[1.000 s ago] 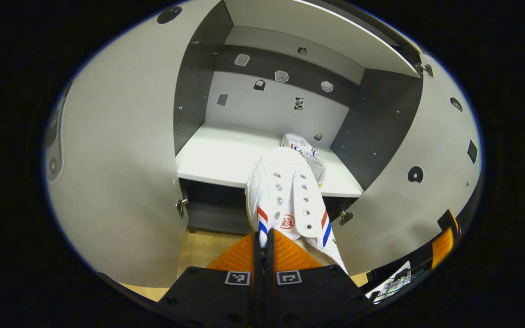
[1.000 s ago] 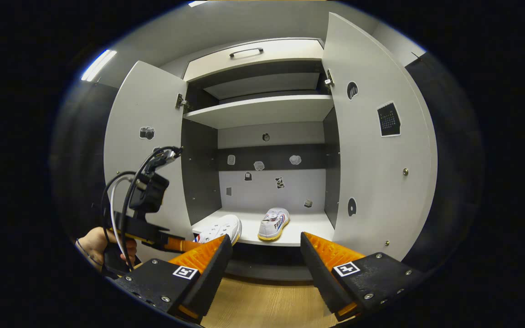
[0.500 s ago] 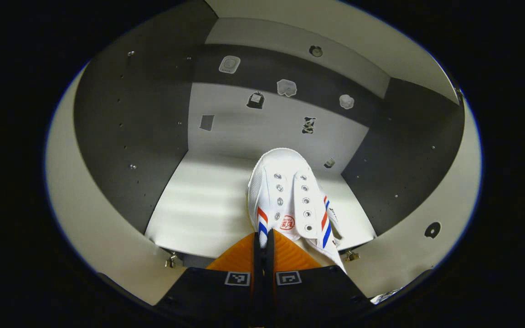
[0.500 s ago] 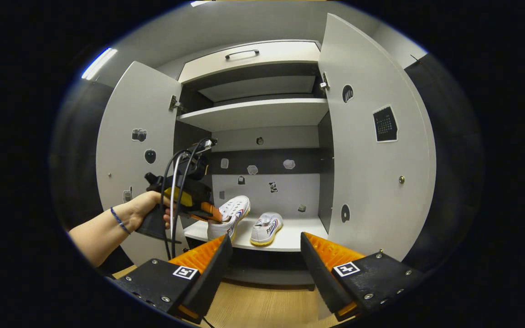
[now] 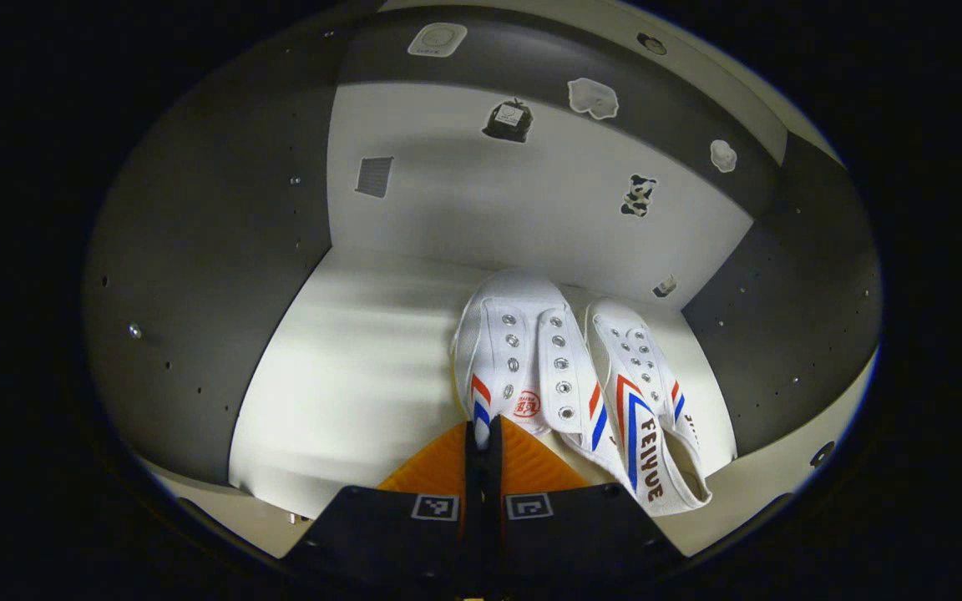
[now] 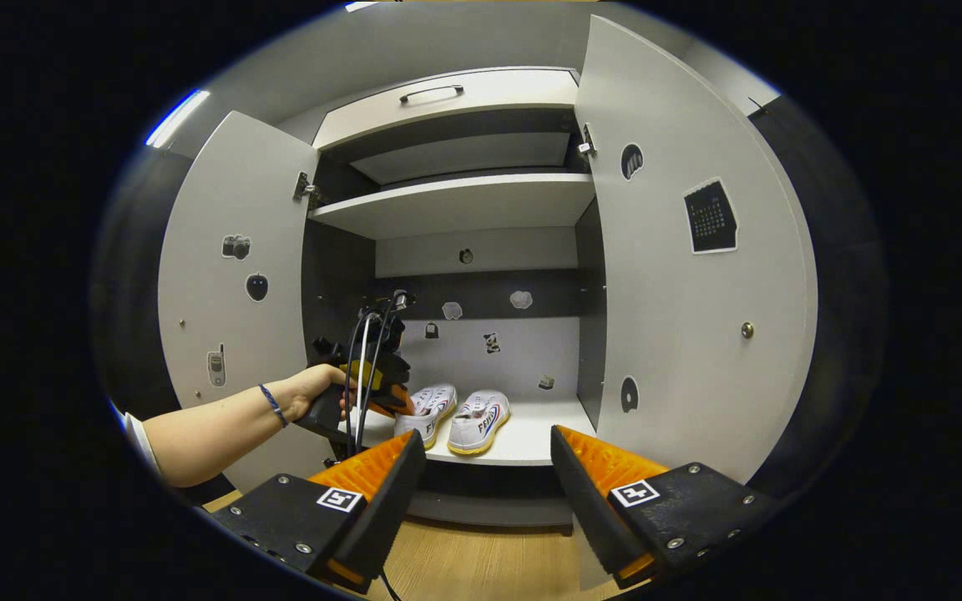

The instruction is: Grab one shoe with the right hand and put it into the shoe cabinet, grab the other shoe with the left hand and put it into the shoe cabinet; then close the right door with the right hand and the left door with the left hand.

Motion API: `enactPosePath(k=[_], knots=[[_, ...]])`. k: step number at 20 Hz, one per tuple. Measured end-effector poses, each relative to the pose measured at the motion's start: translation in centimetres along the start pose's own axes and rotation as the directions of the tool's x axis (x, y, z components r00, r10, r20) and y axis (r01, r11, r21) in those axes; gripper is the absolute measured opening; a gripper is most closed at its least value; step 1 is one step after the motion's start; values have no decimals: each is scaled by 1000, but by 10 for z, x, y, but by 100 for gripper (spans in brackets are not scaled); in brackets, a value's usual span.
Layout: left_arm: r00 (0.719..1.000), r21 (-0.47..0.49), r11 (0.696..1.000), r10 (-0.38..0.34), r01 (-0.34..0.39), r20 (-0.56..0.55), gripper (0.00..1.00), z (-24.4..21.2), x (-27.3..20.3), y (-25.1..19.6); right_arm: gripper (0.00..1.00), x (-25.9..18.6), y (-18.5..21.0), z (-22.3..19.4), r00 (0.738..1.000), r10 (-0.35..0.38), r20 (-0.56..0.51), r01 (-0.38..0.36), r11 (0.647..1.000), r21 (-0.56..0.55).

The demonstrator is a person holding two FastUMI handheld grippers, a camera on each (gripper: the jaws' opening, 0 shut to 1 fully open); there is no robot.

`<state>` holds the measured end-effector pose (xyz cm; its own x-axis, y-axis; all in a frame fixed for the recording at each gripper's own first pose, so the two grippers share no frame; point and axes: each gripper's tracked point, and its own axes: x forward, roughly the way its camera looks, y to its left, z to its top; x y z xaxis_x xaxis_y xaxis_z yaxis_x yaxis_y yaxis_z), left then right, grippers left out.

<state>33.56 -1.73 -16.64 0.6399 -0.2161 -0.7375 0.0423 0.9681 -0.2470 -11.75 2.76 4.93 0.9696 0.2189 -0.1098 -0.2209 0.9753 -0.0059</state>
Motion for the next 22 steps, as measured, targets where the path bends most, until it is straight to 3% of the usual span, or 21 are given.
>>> enactPosePath(k=[7,9,14,16,19,22], knots=[[1000,81,996,30,-30,1,7,0,-2,1,93,3,7,-5,1000,12,-18,-12,1000,16],[999,105,994,35,-35,6,12,0,-3,0,93,0,6,-5,1000,6,-18,-6,1000,24],[994,132,990,31,-45,103,32,15,-21,-10,93,-14,2,-2,1000,-11,-10,12,1000,20],[987,162,985,26,-53,160,30,22,-42,-15,92,-20,4,0,1000,-11,-7,11,1000,30],[970,187,981,2,-49,244,38,27,-81,-25,93,-31,7,4,1000,1,-5,-1,999,36],[941,192,981,-30,-37,338,54,25,-130,-37,93,-48,16,15,999,32,7,-32,998,53]])
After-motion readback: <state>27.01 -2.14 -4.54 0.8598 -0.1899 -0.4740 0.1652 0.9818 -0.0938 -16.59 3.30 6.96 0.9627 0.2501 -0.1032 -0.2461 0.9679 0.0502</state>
